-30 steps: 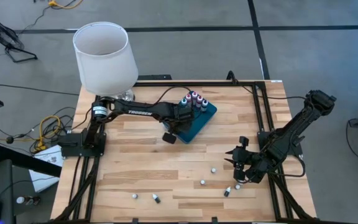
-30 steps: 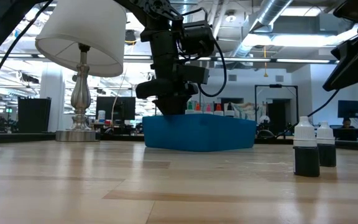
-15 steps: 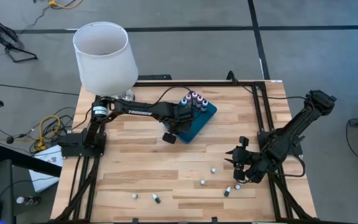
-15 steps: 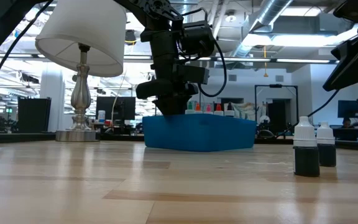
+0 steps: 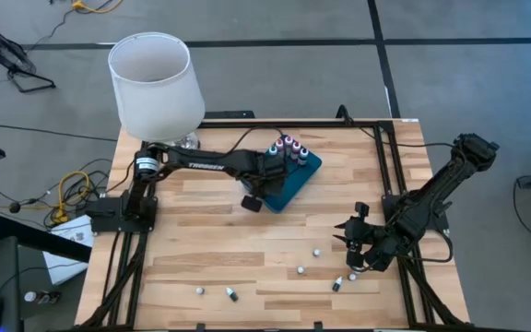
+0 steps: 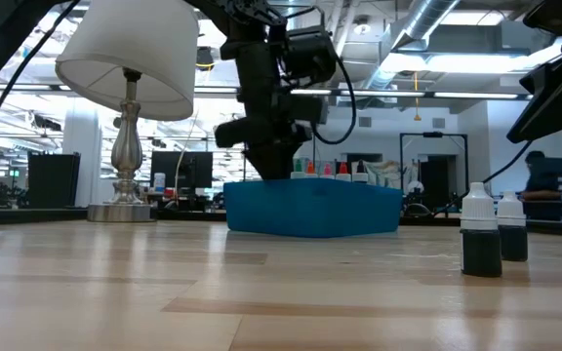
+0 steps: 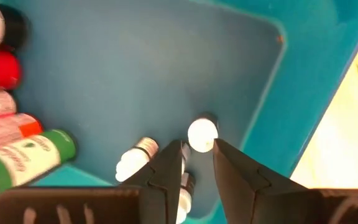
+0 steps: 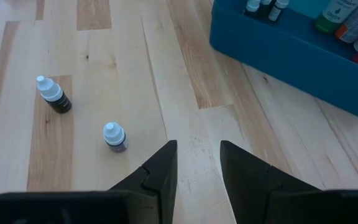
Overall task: Pick & Place food coloring
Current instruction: Put the small black food coloring bottle into the blue container, then put the small green food coloring bottle into the blue container
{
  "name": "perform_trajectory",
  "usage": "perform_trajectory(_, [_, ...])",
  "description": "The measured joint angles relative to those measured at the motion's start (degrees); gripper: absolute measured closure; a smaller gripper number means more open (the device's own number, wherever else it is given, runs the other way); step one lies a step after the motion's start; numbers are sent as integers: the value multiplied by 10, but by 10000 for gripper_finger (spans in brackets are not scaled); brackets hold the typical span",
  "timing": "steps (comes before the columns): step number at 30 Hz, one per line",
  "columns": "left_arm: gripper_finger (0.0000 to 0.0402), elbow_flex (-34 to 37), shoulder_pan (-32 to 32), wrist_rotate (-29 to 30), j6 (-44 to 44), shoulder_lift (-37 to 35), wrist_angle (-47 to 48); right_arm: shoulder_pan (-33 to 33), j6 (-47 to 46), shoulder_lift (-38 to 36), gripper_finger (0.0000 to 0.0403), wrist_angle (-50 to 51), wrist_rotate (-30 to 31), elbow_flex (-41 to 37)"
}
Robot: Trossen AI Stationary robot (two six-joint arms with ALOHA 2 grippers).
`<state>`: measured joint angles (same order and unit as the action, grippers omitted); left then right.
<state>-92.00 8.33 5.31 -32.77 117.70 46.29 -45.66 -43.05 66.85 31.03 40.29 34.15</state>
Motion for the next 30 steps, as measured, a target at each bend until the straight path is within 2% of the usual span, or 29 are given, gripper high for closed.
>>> perform_trajectory(9, [317, -40, 0, -4, 0, -1, 44, 0, 0, 0, 291, 0, 0, 0])
perform_trajectory(12, [317, -75, -1, -4, 5, -1, 91, 0, 0, 0, 291, 0, 0, 0])
perform_trajectory(16, [317, -142, -5, -3, 44, -1, 209, -1, 0, 0, 291, 1, 0, 0])
perform_trajectory(19, [317, -176, -8, -37, 75, -12, 277, -1, 0, 0, 291, 2, -3, 0])
perform_trajectory(23, [317, -169, -18, -77, 98, -65, 277, -1, 0, 0, 291, 2, -13, 0])
perform_trajectory(30, [328, -80, -60, -78, 141, -197, 218, -20, -4, 0, 291, -1, -13, 0])
